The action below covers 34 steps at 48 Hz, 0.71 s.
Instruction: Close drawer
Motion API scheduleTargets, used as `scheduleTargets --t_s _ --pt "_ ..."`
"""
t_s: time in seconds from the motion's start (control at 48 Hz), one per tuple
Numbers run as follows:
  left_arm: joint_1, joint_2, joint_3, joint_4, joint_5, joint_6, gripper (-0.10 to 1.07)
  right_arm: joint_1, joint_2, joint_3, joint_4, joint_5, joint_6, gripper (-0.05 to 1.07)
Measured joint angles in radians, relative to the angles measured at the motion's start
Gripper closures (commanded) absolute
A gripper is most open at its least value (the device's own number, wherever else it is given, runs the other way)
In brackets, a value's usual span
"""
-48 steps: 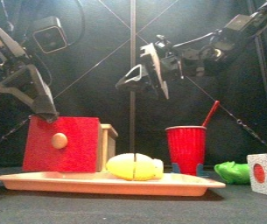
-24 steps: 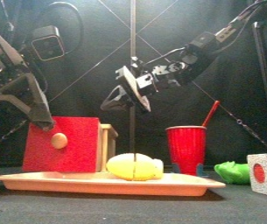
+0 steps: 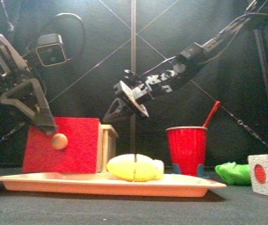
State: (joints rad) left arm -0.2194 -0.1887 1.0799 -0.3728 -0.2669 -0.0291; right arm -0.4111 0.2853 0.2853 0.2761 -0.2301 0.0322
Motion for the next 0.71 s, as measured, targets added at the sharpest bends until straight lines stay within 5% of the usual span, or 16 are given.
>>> scheduleTargets --t_s 0.708 --pt "0.052 -0.002 0.009 0.0 -0.002 -0.002 0.54 -0.031 0.071 -0.034 -0.003 0.061 0.0 0.71"
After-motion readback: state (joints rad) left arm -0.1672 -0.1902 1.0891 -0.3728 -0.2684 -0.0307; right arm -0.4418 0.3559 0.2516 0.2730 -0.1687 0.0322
